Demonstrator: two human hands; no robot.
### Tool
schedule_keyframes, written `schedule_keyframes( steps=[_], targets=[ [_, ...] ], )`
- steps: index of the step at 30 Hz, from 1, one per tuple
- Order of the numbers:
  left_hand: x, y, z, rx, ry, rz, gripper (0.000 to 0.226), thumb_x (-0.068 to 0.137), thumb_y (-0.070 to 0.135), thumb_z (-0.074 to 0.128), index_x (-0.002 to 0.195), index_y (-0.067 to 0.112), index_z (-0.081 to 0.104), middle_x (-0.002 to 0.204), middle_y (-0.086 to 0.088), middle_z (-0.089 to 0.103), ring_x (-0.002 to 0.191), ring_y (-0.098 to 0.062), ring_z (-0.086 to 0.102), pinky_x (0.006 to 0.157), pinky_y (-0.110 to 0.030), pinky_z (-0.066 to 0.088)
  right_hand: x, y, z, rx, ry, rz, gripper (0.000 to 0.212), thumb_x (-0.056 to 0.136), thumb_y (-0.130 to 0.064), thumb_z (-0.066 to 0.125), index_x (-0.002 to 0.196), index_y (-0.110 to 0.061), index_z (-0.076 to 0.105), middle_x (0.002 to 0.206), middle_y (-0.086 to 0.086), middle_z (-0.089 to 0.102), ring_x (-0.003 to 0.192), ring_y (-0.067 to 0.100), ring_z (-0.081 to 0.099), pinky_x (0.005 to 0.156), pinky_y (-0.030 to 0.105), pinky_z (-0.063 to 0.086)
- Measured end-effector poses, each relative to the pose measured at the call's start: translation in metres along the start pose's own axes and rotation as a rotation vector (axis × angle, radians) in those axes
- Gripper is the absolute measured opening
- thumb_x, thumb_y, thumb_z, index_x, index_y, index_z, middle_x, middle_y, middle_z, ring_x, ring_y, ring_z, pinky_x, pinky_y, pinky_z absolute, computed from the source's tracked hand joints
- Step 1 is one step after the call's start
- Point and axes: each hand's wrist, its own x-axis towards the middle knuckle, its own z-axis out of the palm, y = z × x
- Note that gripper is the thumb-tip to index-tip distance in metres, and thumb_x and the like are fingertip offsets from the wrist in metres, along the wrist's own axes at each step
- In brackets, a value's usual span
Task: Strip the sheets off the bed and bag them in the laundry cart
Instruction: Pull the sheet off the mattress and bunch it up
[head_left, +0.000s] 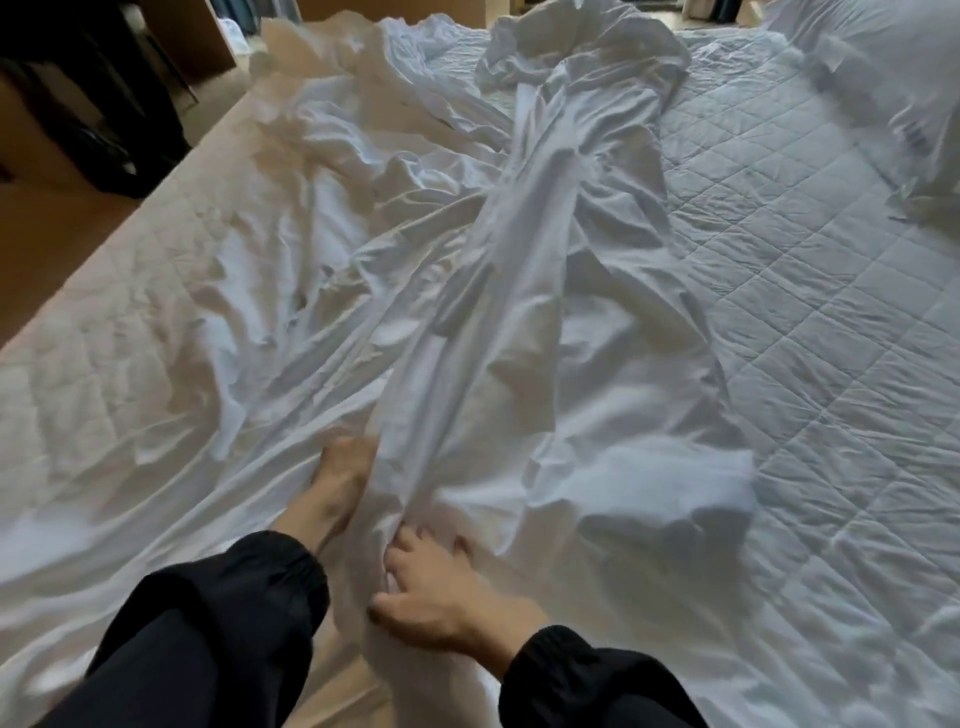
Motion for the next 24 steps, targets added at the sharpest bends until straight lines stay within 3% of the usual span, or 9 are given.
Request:
schedule_keyframes(
  steps=[2,4,6,9,12,15,18,21,24],
  targets=[
    [-0.009,-0.004,0.003,-0.067,-0.130,0.064,0.024,0.096,0.021,0.050,0.088,0.003,0.065,0.092,-0.010,0.064,0.085,-0.030,0.062,0.071,-0.039,0.049,0.001,0.012,0.009,-0.056,-0.057,0.051,0.042,0.090,-0.039,0.045,0.127,-0.019,0.051,0.145,0.005,0.031,0.139,0.026,0.019,0.112,0.061,0.000],
    [-0.015,-0.008,0.012,-0.321,-0.148,0.054,0.039,0.088,0.045,0.057,0.096,0.008,0.066,0.092,-0.007,0.066,0.083,-0.025,0.063,0.076,-0.041,0.051,-0.003,0.021,0.012,-0.081,-0.033,0.054,0.042,0.093,-0.042,0.045,0.130,-0.023,0.049,0.147,0.004,0.028,0.141,0.023,0.017,0.113,0.060,-0.001],
    [-0.023,-0.007,0.018,-0.321,-0.252,0.116,0.051,0.077,0.059,0.065,0.103,0.016,0.062,0.094,0.002,0.067,0.085,-0.016,0.064,0.081,-0.035,0.052,-0.005,0.023,0.012,-0.109,-0.008,0.062,0.049,0.093,-0.042,0.044,0.139,-0.026,0.040,0.150,0.003,0.025,0.142,0.022,0.016,0.113,0.059,0.002],
    [-0.023,-0.012,0.016,-0.147,-0.314,0.289,0.010,0.077,0.023,0.073,0.081,0.018,0.066,0.070,0.008,0.067,0.067,-0.012,0.063,0.059,-0.019,0.051,-0.005,0.014,0.010,-0.085,0.061,0.053,0.053,0.089,-0.043,0.045,0.140,-0.027,0.038,0.150,0.001,0.026,0.141,0.022,0.017,0.111,0.062,0.008],
    [-0.001,-0.028,-0.005,-0.129,-0.059,0.271,0.017,0.075,0.015,0.067,0.061,0.014,0.058,0.049,0.008,0.052,0.048,-0.011,0.047,0.044,-0.024,0.039,-0.006,0.007,0.003,0.014,0.124,-0.002,0.040,0.093,-0.042,0.045,0.133,-0.035,0.047,0.155,-0.002,0.021,0.143,0.017,0.015,0.114,0.054,0.012],
    [0.007,-0.035,-0.010,-0.117,0.042,0.262,0.024,0.083,0.013,0.061,0.061,0.014,0.053,0.054,0.002,0.049,0.049,-0.014,0.043,0.046,-0.026,0.033,-0.006,0.012,0.002,-0.036,0.141,-0.005,0.044,0.095,-0.046,0.044,0.139,-0.037,0.044,0.151,0.002,0.027,0.144,0.021,0.015,0.117,0.045,0.017],
    [-0.006,-0.041,0.002,-0.077,0.015,0.216,0.014,0.082,0.024,0.065,0.081,0.011,0.061,0.068,0.001,0.059,0.059,-0.013,0.053,0.049,-0.026,0.036,-0.014,0.020,0.011,-0.162,0.149,0.044,0.049,0.096,-0.050,0.040,0.142,-0.033,0.041,0.148,0.008,0.030,0.143,0.024,0.016,0.117,0.042,0.015],
    [-0.017,-0.064,0.008,-0.130,-0.094,0.187,0.046,0.070,0.034,0.073,0.104,0.010,0.056,0.089,-0.002,0.064,0.078,-0.017,0.062,0.064,-0.029,0.048,-0.036,0.031,0.020,-0.226,0.134,0.088,0.052,0.097,-0.051,0.038,0.146,-0.032,0.034,0.156,0.008,0.019,0.147,0.022,0.005,0.117,0.040,0.006],
    [-0.041,-0.088,0.008,-0.320,-0.188,0.154,0.047,0.077,0.016,0.075,0.116,0.008,0.051,0.101,-0.006,0.065,0.085,-0.018,0.064,0.067,-0.027,0.052,-0.059,0.041,0.030,-0.224,0.133,0.120,0.053,0.098,-0.049,0.038,0.147,-0.034,0.028,0.158,0.009,0.014,0.147,0.022,0.002,0.117,0.044,0.007]
  ],
)
